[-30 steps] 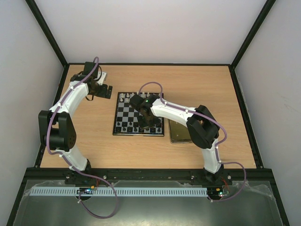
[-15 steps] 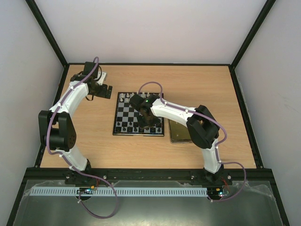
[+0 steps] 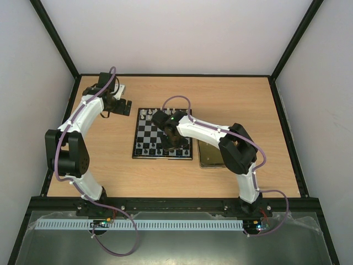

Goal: Set up the chess pieces on the board
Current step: Place the chess piece on the chessboard.

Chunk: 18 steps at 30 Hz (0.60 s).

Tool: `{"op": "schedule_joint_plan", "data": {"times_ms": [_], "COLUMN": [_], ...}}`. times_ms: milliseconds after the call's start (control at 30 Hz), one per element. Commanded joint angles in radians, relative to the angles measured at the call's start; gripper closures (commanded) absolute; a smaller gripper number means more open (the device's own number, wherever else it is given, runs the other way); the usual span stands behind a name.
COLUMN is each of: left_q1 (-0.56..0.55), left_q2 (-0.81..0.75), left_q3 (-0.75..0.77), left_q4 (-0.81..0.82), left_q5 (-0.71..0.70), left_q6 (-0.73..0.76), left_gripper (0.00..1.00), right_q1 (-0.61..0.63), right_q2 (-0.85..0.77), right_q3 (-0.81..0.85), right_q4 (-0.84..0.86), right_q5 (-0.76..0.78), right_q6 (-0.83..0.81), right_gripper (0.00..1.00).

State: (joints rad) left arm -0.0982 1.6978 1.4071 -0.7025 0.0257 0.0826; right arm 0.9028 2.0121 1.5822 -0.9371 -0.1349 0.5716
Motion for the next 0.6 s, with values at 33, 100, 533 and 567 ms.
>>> {"op": "schedule_joint_plan", "data": {"times_ms": [33, 100, 533, 567], "left_q1": [-0.005, -0.005, -0.005, -0.005], "left_q2": [0.006, 0.008, 0.007, 0.008], "left_q3": [0.019, 0.02, 0.016, 0.017], "left_q4": [-0.015, -0.016, -0.013, -0.014], "left_q5": [-0.006, -0.006, -0.006, -0.006], "left_q6": [0.001, 0.001, 0.002, 0.002], "left_gripper": [0.0, 0.0, 0.0, 0.0], "right_q1": [-0.002, -0.002, -0.001, -0.002], "right_q2": [0.014, 0.014, 0.015, 0.016], "right_q3": [0.005, 0.005, -0.03, -0.029], "right_q4": [-0.001, 0.0, 0.006, 0.005], "right_q5": [0.015, 0.015, 0.01, 0.01], "right_q6": [-0.003, -0.003, -0.005, -0.006], "right_gripper": [0.88, 0.88, 0.88, 0.88]}}
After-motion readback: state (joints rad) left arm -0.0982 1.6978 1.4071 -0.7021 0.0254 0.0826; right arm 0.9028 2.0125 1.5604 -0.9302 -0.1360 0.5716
